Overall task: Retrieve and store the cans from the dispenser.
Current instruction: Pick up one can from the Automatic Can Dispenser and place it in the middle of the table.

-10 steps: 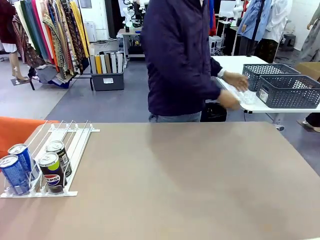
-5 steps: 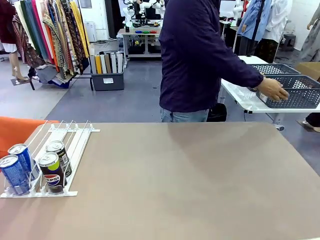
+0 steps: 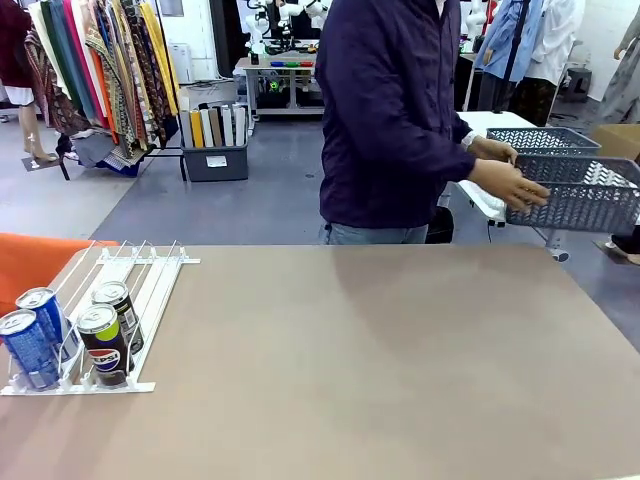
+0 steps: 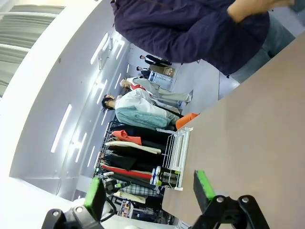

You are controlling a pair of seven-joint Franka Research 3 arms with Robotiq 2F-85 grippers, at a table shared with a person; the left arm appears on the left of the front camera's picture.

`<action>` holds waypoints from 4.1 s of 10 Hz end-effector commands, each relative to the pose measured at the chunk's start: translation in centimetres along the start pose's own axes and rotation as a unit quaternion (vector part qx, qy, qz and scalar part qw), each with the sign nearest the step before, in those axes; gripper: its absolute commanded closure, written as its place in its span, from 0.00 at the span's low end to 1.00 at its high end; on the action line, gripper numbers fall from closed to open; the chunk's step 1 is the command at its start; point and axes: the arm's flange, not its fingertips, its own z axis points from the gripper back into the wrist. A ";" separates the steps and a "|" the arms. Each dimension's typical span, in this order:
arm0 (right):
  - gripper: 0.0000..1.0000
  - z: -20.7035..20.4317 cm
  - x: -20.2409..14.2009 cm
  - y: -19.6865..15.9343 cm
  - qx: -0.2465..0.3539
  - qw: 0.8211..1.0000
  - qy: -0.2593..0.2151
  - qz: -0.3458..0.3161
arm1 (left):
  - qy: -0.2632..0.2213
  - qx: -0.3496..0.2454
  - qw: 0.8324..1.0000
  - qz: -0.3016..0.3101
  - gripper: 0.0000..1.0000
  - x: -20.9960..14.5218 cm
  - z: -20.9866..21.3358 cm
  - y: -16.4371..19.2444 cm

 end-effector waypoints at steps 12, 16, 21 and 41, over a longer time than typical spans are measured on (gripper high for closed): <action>0.00 -0.1 0.3 0.5 0.013 1.000 -0.009 0.001 | 0.231 0.330 0.915 0.023 0.00 4.2 -23.3 -8.0; 0.00 -0.1 0.3 0.5 0.013 1.000 -0.009 0.001 | 0.203 0.324 0.923 0.038 0.00 3.4 -25.4 -6.2; 0.00 -0.1 0.3 0.5 0.013 1.000 -0.009 0.001 | 0.226 0.314 0.921 0.034 0.00 3.0 -27.8 -5.7; 0.00 -0.1 0.3 0.5 0.013 1.000 -0.009 0.001 | 0.247 0.339 0.907 0.045 1.00 3.5 -27.6 -5.1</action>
